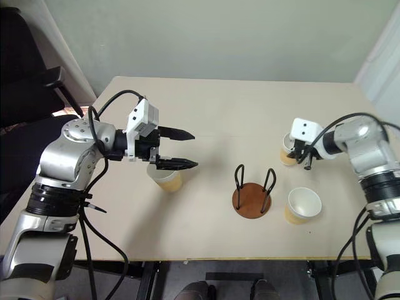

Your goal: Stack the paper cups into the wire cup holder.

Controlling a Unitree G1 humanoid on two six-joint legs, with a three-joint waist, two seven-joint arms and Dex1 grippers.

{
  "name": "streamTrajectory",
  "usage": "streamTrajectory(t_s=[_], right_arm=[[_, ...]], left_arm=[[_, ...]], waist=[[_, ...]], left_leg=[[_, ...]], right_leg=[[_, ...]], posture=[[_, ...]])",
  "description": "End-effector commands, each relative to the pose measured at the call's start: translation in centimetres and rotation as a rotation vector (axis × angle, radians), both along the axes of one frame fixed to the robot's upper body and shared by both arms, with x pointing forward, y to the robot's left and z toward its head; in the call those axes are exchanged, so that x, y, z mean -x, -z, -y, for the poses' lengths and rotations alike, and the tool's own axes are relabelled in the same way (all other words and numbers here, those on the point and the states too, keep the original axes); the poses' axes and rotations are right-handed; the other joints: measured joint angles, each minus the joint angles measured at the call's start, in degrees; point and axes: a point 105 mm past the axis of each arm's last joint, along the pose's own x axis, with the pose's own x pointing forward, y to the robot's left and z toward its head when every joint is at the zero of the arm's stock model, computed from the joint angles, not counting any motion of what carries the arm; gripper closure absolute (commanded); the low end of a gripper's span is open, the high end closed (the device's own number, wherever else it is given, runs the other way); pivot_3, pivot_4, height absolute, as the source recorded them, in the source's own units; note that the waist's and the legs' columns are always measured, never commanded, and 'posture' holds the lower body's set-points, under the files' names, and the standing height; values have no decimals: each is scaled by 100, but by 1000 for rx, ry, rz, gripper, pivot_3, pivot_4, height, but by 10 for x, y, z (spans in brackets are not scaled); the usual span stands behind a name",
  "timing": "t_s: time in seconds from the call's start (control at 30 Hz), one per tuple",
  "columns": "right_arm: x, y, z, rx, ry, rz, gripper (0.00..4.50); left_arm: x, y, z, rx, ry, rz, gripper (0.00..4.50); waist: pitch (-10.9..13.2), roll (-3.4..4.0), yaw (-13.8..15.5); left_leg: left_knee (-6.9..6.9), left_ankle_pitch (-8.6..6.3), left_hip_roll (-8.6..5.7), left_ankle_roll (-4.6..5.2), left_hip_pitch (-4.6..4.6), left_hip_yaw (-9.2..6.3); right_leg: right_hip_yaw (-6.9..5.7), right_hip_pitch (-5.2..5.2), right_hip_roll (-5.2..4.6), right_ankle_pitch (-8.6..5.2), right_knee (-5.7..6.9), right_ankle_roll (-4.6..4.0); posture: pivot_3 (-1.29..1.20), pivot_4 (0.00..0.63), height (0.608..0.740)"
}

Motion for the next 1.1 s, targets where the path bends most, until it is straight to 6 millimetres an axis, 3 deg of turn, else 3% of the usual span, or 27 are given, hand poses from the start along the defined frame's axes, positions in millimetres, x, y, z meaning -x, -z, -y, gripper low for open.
streamTrajectory(t_s=[0.03, 0.17, 0.3, 0.5, 0.6, 0.93, 1.03, 1.1], right_arm=[[51, -64, -37, -46, -200, 91, 4484], [97, -89, -77, -54, -368, 96, 4484], [109, -78, -89, -13, -413, 65, 4484], [100, -50, -78, 98, -391, 50, 4484], [98, -42, -76, 118, -396, 37, 4484], [92, -16, -88, 120, -436, 2, 4484], [88, -12, -87, 135, -431, 14, 3890], [85, -10, -86, 140, -423, 22, 3258]], left_arm=[[13, -15, -1, 20, 62, 47, 0], [13, -14, -1, 25, 65, 42, 0], [11, -13, 4, 30, 76, 41, 0], [11, -14, 6, 31, 78, 45, 0], [12, -14, 6, 31, 76, 44, 0], [14, -14, 5, 23, 67, 48, 0], [14, -15, 5, 17, 66, 51, 0], [15, -14, 4, 8, 63, 56, 0]], waist=[[0, 0, -8], [0, -1, -36], [-4, -16, -29], [-4, -16, -29], [-3, -15, -36], [-3, -16, -44], [-3, -16, -38], [-3, -16, -39]], left_leg=[[0, -2, 3, -4, 1, 0], [1, -2, 5, -8, 7, 1], [13, 3, 7, -7, 18, -18], [18, 14, 2, 1, 19, -16], [12, 15, 4, -1, 21, -15], [11, 14, 8, -1, 19, -13], [12, 15, 8, 0, 19, -16], [13, 15, 8, 0, 18, -13]], right_leg=[[0, 0, 2, -3, -2, -5], [1, -1, 5, -16, -12, -20], [-5, 13, 7, -50, 1, -75], [-3, 14, 2, -39, 8, -78], [-3, 7, 2, -14, 15, -35], [-3, 5, 6, -12, 8, -31], [-5, 5, 5, -12, 11, -31], [-4, 6, 5, -12, 9, -31]], posture=[[0, 150, 740], [0, 150, 740], [0, 150, 740], [0, 150, 740], [0, 150, 740], [0, 150, 740], [0, 150, 740], [0, 150, 740]])
